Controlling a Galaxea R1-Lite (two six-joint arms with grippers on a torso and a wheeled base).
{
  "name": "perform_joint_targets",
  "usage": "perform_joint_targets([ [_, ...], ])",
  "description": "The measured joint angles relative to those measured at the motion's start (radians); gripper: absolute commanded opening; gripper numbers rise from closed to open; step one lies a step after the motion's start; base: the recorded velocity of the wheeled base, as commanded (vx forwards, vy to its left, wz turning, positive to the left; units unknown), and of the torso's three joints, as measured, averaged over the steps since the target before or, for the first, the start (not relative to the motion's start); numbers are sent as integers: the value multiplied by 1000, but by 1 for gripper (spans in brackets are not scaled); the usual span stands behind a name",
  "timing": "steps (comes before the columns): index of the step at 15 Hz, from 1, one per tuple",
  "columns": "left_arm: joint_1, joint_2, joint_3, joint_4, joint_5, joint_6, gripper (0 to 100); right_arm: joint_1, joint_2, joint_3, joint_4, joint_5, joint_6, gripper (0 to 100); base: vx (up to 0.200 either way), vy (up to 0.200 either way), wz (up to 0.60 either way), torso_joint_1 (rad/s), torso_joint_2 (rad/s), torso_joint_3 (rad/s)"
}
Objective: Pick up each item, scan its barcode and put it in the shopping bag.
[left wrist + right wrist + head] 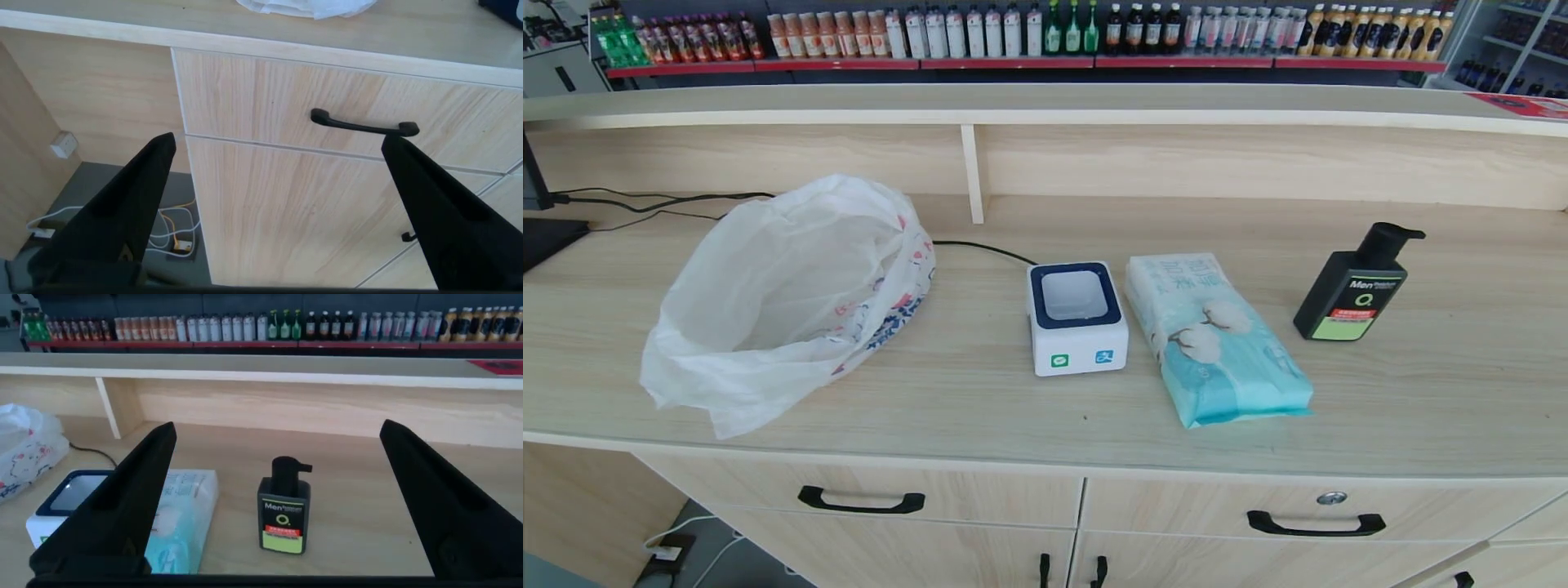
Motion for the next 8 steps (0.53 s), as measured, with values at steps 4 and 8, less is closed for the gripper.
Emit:
perform_joint_targets([
  [4,0,0,0,-1,0,0,100,3,402,-102,-373,-1,-34,100,0,0,0,0,0,0],
  [8,0,0,0,1,0,0,100,61,626,-296,-413,-44,-72,100,0,0,0,0,0,0],
])
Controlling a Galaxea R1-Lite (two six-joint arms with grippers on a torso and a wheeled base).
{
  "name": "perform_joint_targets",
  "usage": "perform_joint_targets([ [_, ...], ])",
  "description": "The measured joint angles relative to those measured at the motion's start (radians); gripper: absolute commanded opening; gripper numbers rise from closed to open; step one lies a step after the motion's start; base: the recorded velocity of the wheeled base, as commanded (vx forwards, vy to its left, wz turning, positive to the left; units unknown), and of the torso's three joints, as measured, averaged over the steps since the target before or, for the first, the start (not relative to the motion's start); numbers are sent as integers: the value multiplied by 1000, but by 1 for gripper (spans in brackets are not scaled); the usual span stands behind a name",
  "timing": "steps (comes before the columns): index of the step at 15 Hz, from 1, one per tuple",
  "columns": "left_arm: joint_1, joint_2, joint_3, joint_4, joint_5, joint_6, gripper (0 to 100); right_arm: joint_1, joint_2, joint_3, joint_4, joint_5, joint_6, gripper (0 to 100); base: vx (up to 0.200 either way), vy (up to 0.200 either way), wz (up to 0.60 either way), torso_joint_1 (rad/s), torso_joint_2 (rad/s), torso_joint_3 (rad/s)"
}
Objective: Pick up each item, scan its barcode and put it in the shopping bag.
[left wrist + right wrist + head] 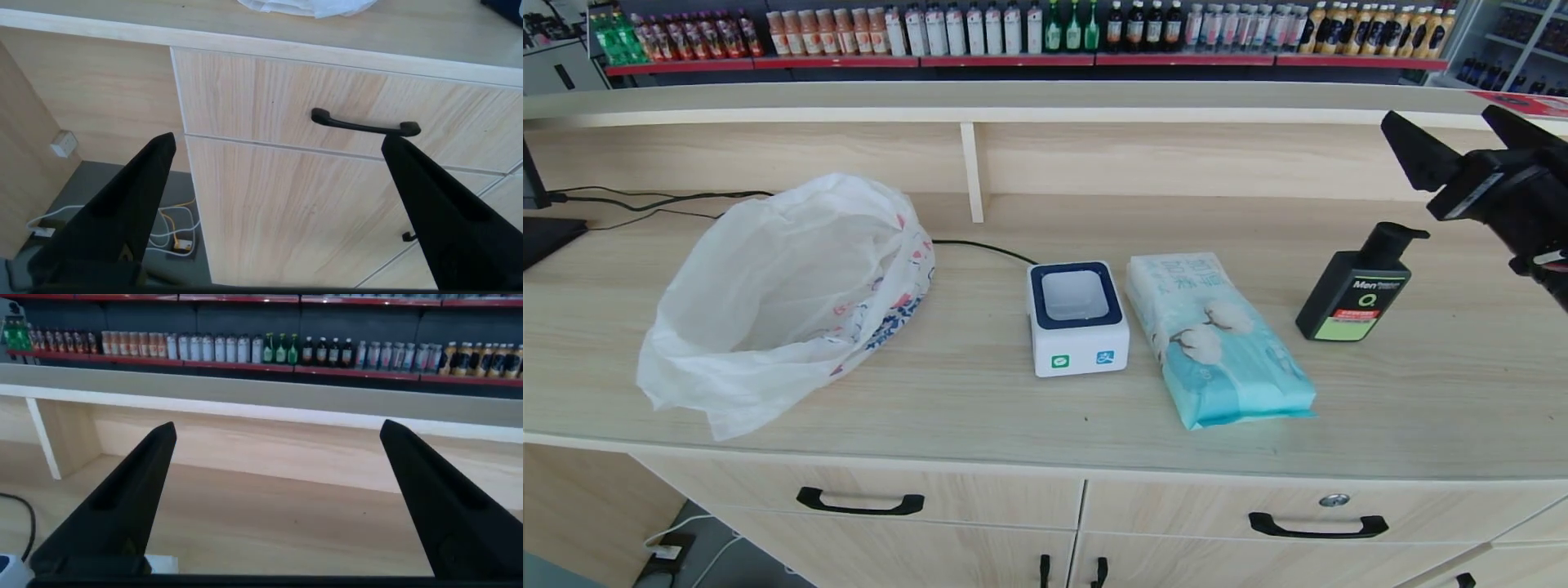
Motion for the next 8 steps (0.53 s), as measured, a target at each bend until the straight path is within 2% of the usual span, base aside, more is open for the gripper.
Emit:
perform_joint_targets([
  [3,0,0,0,1,0,0,100,173,67,-15,10,-44,-36,100,0,0,0,1,17,1],
  [5,0,0,0,0,0,0,100,229,77,49,69,-86,25,100,0,0,0,0,0,0],
  [8,0,0,0,0,0,0,100,245,31,14,445,-93,61,100,0,0,0,0,0,0],
])
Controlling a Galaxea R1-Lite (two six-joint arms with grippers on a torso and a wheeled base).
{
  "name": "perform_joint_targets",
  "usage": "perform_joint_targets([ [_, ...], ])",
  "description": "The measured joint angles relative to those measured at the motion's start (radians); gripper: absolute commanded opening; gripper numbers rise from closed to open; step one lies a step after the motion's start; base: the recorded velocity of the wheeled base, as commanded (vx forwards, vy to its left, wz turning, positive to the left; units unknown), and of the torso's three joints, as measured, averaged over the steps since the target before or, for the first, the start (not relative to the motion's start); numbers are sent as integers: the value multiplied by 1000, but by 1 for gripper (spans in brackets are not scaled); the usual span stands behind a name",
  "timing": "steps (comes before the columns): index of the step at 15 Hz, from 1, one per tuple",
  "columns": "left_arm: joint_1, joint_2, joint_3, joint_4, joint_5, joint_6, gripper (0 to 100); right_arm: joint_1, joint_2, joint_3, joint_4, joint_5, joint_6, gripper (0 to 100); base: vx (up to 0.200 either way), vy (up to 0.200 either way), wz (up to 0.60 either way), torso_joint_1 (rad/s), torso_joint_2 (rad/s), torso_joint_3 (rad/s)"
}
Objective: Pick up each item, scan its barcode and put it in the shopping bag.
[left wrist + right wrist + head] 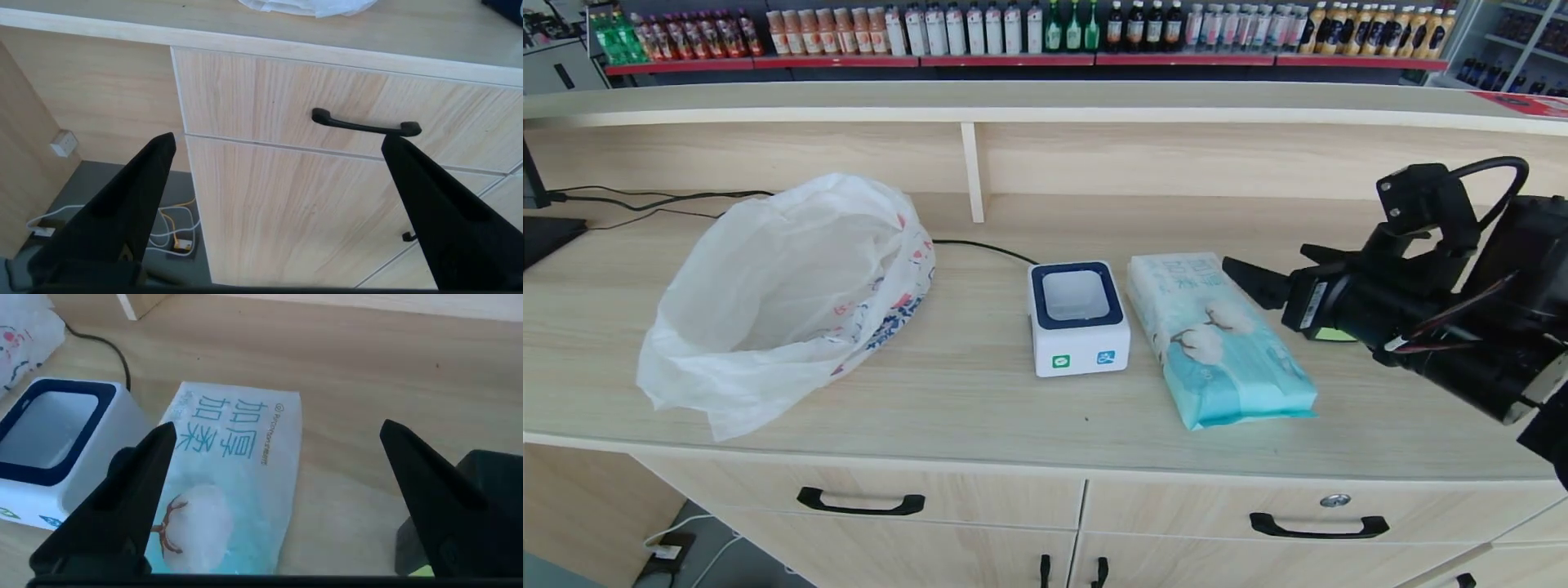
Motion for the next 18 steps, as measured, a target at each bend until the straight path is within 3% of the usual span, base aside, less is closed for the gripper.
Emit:
perform_joint_targets([
  [2,0,0,0,0,0,0,100,0,-32,-102,179,-2,40,100,0,0,0,0,0,0],
  [6,0,0,0,0,0,0,100,23,-34,-223,364,-96,59,100,0,0,0,0,0,0],
  [11,0,0,0,0,0,0,100,59,-19,-238,408,-159,58,100,0,0,0,0,0,0],
  [18,0,0,0,0,0,0,100,153,12,-259,495,-140,74,100,0,0,0,0,0,0],
])
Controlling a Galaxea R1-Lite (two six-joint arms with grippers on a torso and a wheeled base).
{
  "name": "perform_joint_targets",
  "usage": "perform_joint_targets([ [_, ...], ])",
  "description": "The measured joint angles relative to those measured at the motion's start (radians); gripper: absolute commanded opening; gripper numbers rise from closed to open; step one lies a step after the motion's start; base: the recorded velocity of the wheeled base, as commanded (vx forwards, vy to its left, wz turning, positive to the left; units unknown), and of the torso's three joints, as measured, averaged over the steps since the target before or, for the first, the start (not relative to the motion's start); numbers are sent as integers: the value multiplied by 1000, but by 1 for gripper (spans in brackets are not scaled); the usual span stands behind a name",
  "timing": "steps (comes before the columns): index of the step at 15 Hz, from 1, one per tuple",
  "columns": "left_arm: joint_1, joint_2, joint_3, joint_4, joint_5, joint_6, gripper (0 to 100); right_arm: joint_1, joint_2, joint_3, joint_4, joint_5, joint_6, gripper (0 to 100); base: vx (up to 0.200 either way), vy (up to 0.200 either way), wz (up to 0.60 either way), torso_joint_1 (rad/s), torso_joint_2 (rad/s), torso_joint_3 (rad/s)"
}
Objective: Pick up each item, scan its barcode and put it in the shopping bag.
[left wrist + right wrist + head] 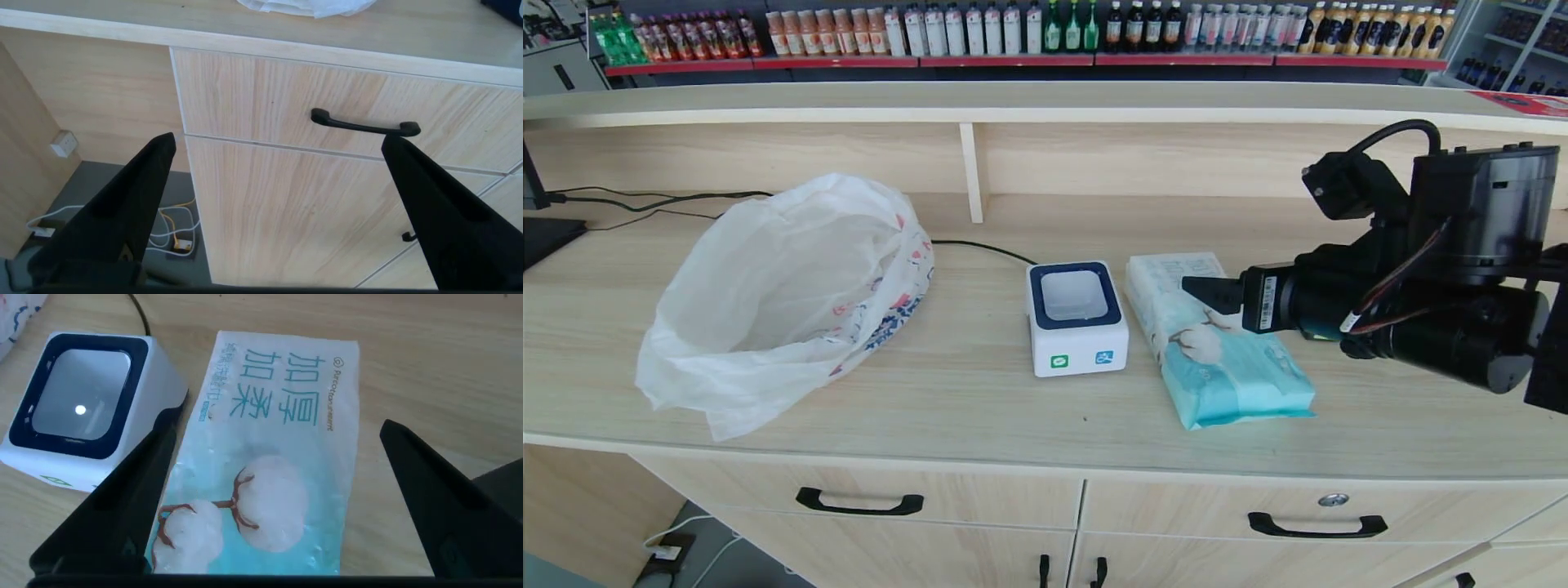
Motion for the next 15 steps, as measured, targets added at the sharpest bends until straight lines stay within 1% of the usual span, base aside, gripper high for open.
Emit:
perform_joint_targets([
  [1,0,0,0,0,0,0,100,14,10,-10,11,1,3,100,0,0,0,0,0,0],
  [4,0,0,0,0,0,0,100,27,18,-24,171,41,43,100,0,0,0,0,0,0],
  [9,0,0,0,1,0,0,100,30,34,-26,183,46,51,100,0,0,0,0,0,0],
  [11,0,0,0,0,0,0,100,33,50,-60,189,45,53,100,0,0,0,0,0,0],
  [15,0,0,0,0,0,0,100,42,68,-133,282,38,74,100,0,0,0,0,0,0],
])
